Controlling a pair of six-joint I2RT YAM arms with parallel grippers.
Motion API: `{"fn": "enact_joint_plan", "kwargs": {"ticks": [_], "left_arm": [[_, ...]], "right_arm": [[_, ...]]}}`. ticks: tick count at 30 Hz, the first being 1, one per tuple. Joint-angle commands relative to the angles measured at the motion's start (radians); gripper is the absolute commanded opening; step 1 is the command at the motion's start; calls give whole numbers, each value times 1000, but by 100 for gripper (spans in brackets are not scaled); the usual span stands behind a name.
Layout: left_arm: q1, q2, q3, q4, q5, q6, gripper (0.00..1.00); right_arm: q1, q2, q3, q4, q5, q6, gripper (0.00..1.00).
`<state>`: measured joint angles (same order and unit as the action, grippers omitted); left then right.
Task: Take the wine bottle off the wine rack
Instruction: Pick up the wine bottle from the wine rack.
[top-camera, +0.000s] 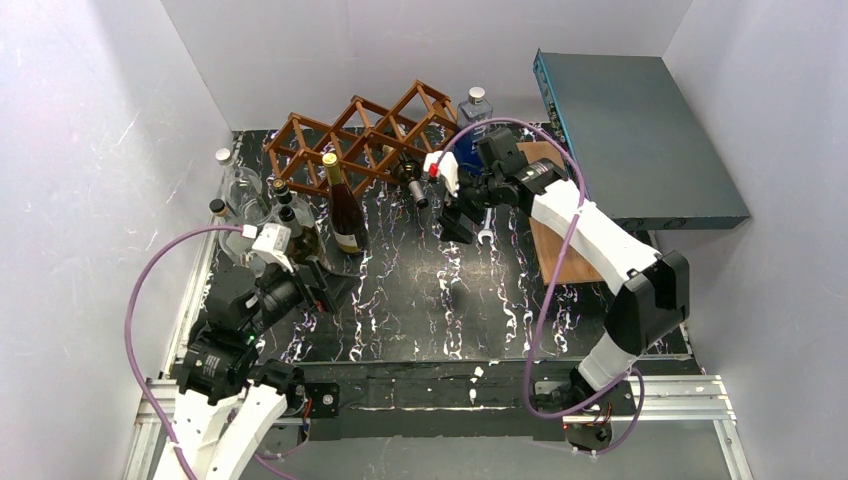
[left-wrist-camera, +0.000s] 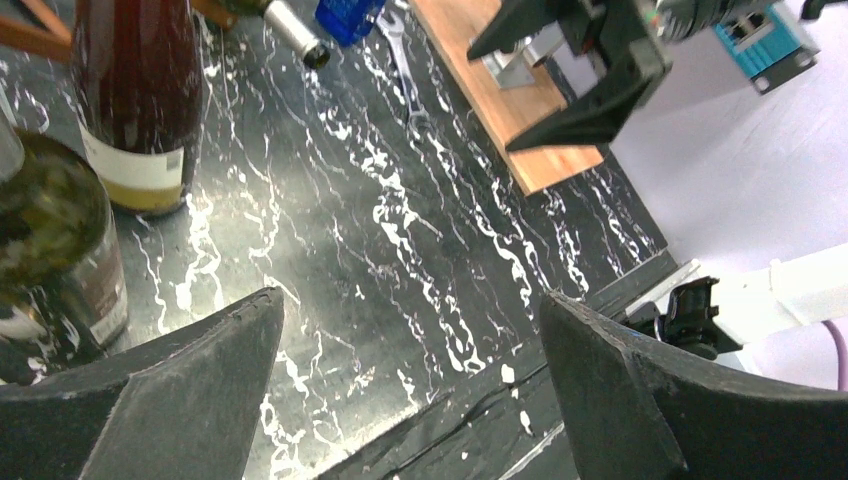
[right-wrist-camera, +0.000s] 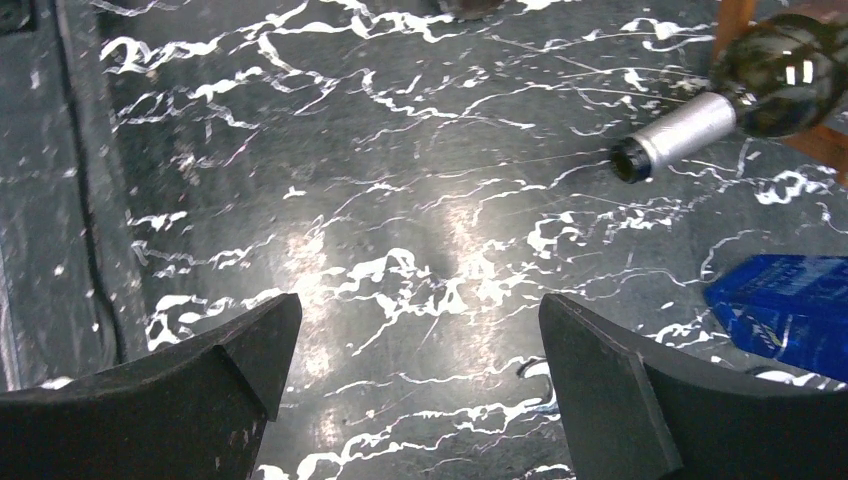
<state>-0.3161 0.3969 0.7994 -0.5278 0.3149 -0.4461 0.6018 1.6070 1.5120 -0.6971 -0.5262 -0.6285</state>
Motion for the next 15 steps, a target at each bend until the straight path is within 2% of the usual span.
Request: {"fn": "enact_joint_plan", "kwargs": {"ticks": [1, 6, 15], "left_arm": [[3, -15, -64, 0, 21, -35, 98], [3, -72, -152, 30, 17, -69, 98], [3, -201, -247, 27, 2, -116, 98]], "right_arm": [[40, 69, 96, 90, 151, 126, 99], [89, 135, 131, 192, 292, 239, 98], [125, 275, 130, 472, 593, 548, 98]]}}
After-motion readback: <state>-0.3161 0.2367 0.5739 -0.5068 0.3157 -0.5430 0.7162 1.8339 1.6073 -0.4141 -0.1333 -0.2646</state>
